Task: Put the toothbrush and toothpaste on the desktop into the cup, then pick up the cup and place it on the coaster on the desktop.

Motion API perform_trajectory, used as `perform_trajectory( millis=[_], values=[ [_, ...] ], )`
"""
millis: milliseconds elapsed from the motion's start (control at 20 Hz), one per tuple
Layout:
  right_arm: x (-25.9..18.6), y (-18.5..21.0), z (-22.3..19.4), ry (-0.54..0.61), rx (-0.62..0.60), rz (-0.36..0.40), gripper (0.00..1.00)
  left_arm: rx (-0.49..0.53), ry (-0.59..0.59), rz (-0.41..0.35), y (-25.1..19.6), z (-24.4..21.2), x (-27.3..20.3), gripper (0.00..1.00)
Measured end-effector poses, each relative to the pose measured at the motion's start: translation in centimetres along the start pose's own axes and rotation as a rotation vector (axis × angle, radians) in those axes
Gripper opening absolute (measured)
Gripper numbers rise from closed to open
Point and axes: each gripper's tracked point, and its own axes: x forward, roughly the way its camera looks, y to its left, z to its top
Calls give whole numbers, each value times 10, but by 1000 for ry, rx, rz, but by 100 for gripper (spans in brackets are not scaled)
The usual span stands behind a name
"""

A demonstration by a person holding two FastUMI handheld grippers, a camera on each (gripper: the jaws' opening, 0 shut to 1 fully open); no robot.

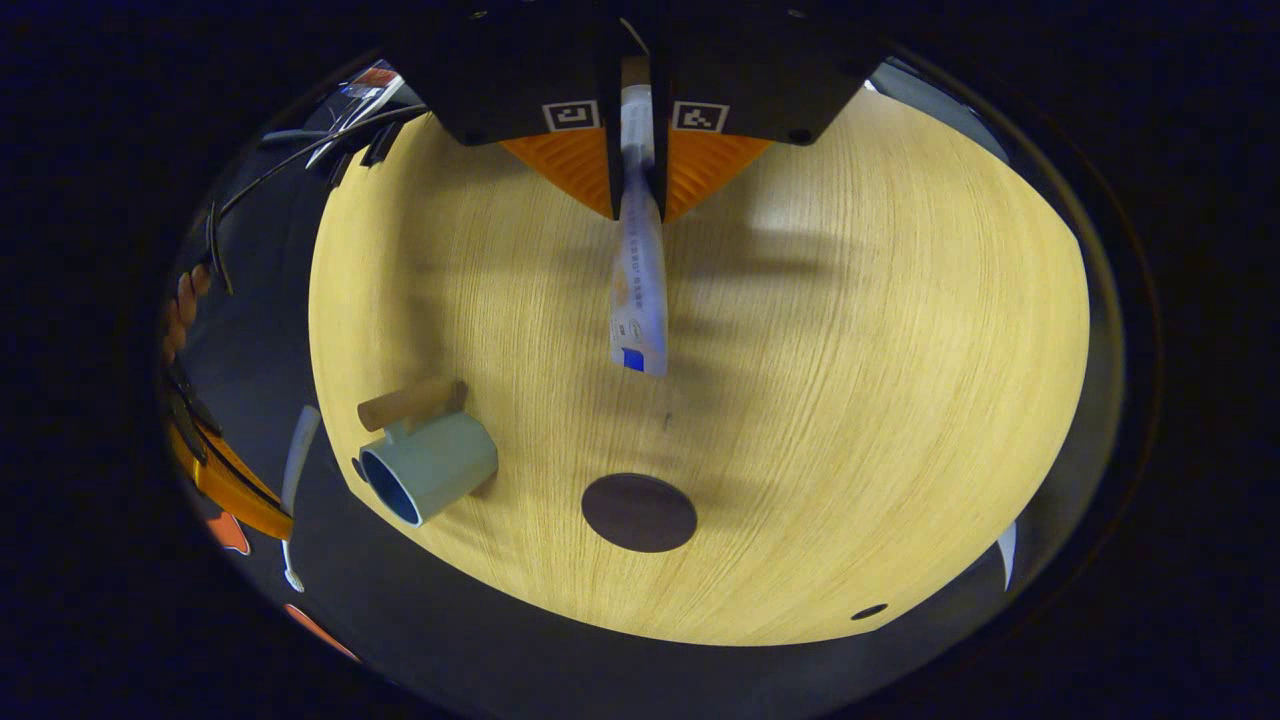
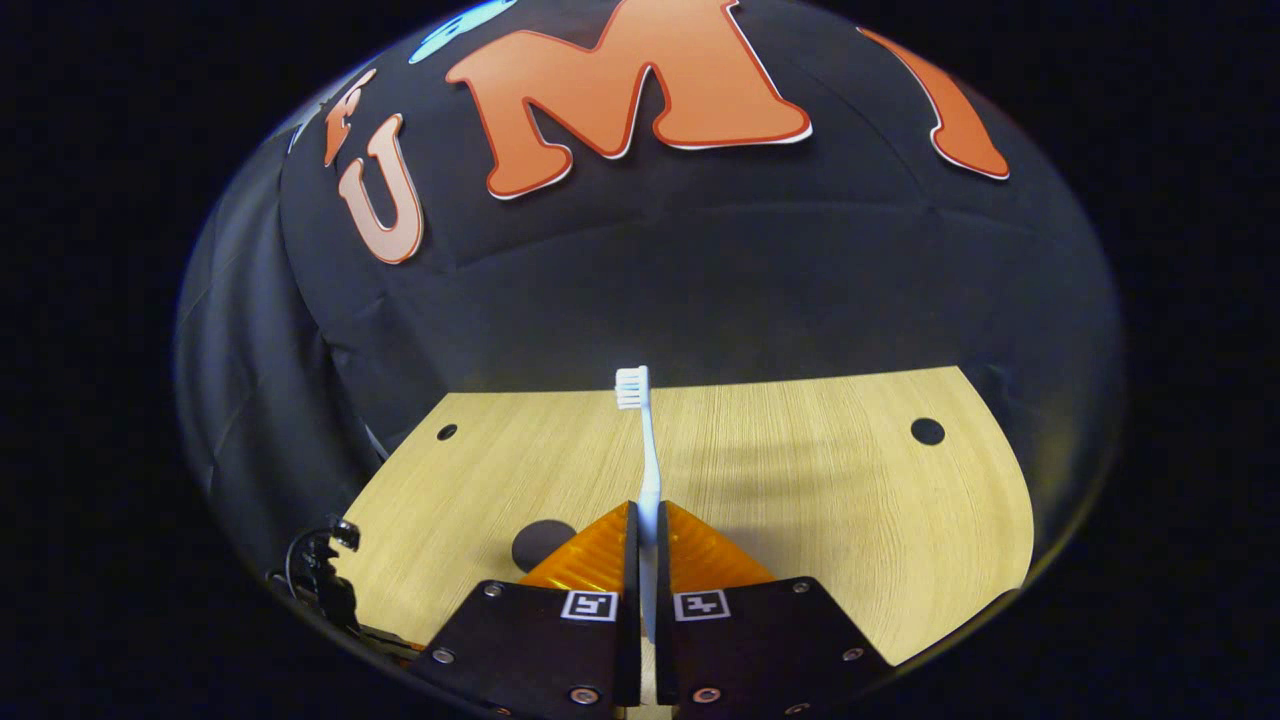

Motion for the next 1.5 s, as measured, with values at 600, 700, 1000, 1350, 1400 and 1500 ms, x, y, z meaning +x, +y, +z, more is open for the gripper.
perform_trajectory(
  millis=[600,700,1000,1350,1400,1500],
  values=[
    [52,2,-15,-98,-93,14,7,1,-71,33,12,8,-31,12],
    [53,0,-21,-125,-100,11,6,3,-87,27,8,9,-37,12],
    [58,-8,-47,-86,-79,-9,6,36,-162,15,-2,26,-55,12],
    [57,-12,-63,-42,-108,-37,11,154,-287,5,-29,71,-90,12],
    [53,-14,-63,-34,-110,-50,12,172,-305,-2,-34,80,-89,12],
    [43,-17,-66,-11,-110,-58,22,200,-336,-20,-42,98,-88,14]
  ],
)
